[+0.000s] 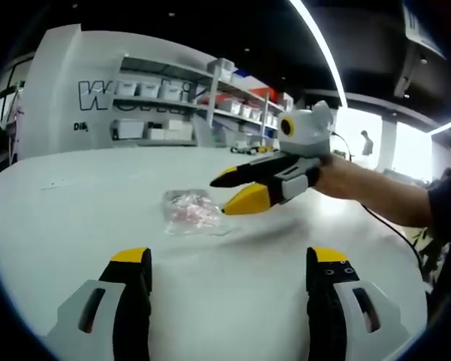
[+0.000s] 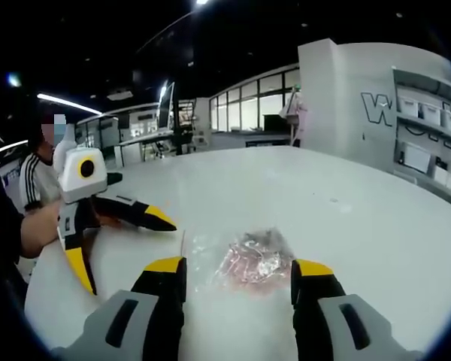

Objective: Open the resealable bag by pulling the two sides of the seal apart until the entire bag opening is separated and visibly accessible.

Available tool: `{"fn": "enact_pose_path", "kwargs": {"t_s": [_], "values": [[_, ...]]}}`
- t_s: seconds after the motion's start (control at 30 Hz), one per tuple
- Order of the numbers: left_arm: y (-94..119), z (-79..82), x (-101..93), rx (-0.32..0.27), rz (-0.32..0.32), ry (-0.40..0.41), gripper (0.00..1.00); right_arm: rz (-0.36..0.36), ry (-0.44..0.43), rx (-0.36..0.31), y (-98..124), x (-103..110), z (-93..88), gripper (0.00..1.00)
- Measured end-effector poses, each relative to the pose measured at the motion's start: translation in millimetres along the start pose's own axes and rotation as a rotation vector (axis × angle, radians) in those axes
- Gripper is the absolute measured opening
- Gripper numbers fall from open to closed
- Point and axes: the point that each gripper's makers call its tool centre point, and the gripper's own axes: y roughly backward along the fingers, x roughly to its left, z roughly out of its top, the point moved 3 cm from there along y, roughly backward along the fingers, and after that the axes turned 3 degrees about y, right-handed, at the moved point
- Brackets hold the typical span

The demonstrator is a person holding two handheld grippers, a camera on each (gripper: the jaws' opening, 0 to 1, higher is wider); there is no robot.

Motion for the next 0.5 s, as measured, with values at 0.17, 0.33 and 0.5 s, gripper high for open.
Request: {"fn": "enact_pose_path", "kwargs": {"t_s": [0.17,0.33,0.5], "values": [[0.2,-0.8,0.0,0.002,0.002,-0.001,0.83,0.002,-0.006,0.004,-2.5,-2.2,-1.5,0.54],[-0.2,-0.2,0.0,-0.001,0.001,0.001,0.83,0.001,-0.006,0.004,-2.9,-3.9,-2.2,0.54],[-0.4,-0.3,0.1,0.000,0.003,-0.001,0.83,0.002,-0.005,0.000,-3.9,-4.8,-0.9,0.54]]}}
